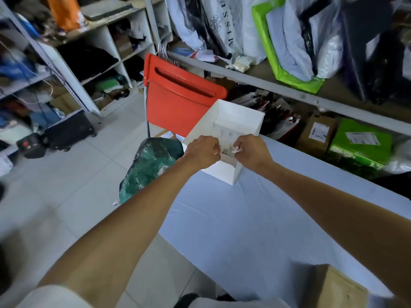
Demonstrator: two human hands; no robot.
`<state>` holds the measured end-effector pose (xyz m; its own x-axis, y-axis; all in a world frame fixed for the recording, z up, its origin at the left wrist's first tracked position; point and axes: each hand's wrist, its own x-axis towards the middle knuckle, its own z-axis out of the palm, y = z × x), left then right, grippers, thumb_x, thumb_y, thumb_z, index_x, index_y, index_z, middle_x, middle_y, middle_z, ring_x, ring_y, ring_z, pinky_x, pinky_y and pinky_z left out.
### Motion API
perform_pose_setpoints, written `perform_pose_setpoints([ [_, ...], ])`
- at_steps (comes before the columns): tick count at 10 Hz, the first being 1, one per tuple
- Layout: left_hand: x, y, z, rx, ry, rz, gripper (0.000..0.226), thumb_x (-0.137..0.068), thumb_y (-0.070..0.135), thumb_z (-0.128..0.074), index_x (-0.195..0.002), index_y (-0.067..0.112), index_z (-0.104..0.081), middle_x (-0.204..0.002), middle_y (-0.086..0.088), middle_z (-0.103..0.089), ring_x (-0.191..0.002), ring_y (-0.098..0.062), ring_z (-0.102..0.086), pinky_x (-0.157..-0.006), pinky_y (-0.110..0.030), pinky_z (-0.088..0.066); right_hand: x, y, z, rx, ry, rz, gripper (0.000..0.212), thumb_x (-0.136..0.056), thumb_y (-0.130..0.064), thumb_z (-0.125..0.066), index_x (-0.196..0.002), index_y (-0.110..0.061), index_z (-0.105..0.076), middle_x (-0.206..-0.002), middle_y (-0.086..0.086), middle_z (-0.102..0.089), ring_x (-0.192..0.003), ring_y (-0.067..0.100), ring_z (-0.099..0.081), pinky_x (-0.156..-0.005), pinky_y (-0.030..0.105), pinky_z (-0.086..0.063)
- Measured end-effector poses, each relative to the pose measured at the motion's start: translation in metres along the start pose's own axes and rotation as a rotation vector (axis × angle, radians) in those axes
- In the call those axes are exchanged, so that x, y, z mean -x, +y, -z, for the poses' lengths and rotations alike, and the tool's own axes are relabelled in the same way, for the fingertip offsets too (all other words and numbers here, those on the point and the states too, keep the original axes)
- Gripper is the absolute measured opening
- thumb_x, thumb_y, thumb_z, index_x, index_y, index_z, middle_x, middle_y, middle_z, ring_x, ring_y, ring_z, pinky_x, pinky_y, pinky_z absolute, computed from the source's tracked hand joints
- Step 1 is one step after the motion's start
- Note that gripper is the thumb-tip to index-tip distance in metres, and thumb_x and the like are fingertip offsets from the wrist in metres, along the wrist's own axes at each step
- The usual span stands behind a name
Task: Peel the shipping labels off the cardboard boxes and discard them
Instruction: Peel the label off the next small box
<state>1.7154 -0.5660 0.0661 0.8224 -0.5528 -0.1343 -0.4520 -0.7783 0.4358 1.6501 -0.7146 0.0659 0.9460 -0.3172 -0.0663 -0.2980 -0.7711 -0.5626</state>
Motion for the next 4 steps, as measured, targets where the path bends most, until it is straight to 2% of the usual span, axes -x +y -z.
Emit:
perform_pose_setpoints([
  [1, -0.018, -0.003, 0.003, -0.01, -0.013, -0.008, 0.008, -0.08, 0.02, -0.063, -0.088, 0.018, -0.066, -0.1, -0.002, -0.069, -0.096, -0.025, -0.064, -0.087, -0.038, -0.052, -0.024, -0.001, 0.0, 0.037, -0.031, 0.044, 0.039, -0.078, 0.007, -0.058, -0.115, -0.006, -0.065, -0.119, 0.011, -0.063, -0.112, 0.025, -0.057, -0.092, 0.031, -0.048],
  [2, -0.033, -0.007, 0.002, -0.015, -0.038, -0.031, 0.011, -0.081, 0.02, -0.064, -0.09, 0.016, -0.067, -0.1, -0.004, -0.069, -0.096, -0.027, -0.064, -0.086, -0.041, -0.053, -0.046, -0.005, 0.002, 0.023, 0.0, 0.063, 0.051, -0.075, 0.018, -0.051, -0.118, -0.006, -0.063, -0.122, 0.014, -0.058, -0.114, 0.026, -0.054, -0.095, 0.031, -0.047],
  [3, -0.045, -0.012, -0.002, -0.025, -0.049, -0.049, 0.012, -0.082, 0.023, -0.064, -0.091, 0.016, -0.067, -0.1, -0.005, -0.07, -0.097, -0.028, -0.064, -0.087, -0.041, -0.053, -0.059, -0.009, 0.004, -0.053, 0.042, 0.035, 0.051, -0.074, 0.017, -0.051, -0.118, -0.005, -0.064, -0.123, 0.012, -0.057, -0.113, 0.025, -0.055, -0.088, 0.027, -0.048],
  [4, -0.053, -0.012, -0.001, -0.014, -0.057, -0.046, 0.011, -0.082, 0.024, -0.065, -0.09, 0.017, -0.067, -0.099, -0.004, -0.07, -0.096, -0.028, -0.064, -0.087, -0.041, -0.053, -0.06, -0.014, 0.004, -0.026, 0.008, 0.023, 0.047, -0.076, 0.007, -0.058, -0.12, -0.007, -0.062, -0.124, 0.009, -0.057, -0.115, 0.024, -0.054, -0.082, 0.025, -0.045],
])
